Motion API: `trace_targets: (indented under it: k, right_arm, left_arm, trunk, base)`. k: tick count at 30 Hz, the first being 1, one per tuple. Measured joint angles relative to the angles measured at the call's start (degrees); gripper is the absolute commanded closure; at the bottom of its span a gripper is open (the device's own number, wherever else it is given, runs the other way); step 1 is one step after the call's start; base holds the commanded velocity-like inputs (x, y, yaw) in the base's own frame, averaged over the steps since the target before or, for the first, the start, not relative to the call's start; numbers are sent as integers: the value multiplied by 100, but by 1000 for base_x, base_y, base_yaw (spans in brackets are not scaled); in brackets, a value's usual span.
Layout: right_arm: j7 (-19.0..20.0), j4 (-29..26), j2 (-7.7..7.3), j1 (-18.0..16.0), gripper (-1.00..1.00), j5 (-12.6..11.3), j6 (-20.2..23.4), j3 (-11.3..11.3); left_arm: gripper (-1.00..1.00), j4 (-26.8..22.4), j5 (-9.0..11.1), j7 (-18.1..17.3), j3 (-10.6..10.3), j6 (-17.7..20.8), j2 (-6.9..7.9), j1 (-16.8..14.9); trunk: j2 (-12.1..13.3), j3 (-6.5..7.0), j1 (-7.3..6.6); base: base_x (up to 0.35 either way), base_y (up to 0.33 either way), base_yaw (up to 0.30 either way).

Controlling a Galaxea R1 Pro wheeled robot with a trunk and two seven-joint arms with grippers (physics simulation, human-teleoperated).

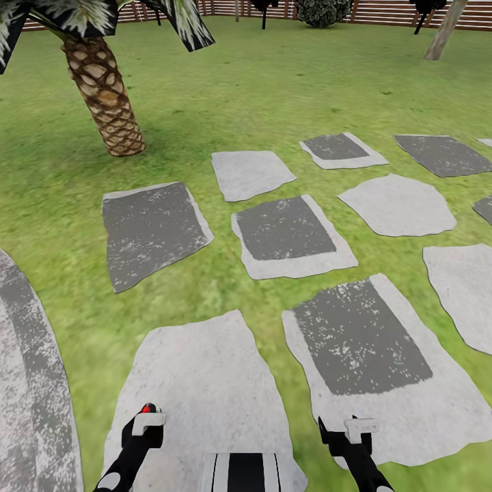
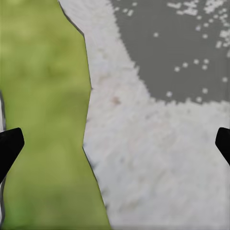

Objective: In the garden, pick up the pesticide atomizer on the floor and spray pesticide onto both trees until each tree trunk is fully covered.

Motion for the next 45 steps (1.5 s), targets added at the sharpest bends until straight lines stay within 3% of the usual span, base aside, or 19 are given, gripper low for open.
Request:
trace_targets:
  k: [8, 34, 45]
  right_arm:
    - [0, 0, 0, 0, -100, 0, 0, -3]
    - [1, -4, 9, 0, -100, 0, -14, 16]
    - [-37, 53, -17, 24, -100, 17, -26, 11]
  left_arm:
    - [100, 0, 1, -6, 0, -9, 0, 0]
    - [100, 66, 38, 2, 10, 29, 0, 0]
    - [100, 74, 59, 15, 69, 58, 27, 148]
  trunk:
    - [0, 0, 0]
    - [34, 575, -67]
    - [49, 872, -96]
  base:
    - [0, 0, 0]
    - [0, 0, 0]
    - [0, 0, -185]
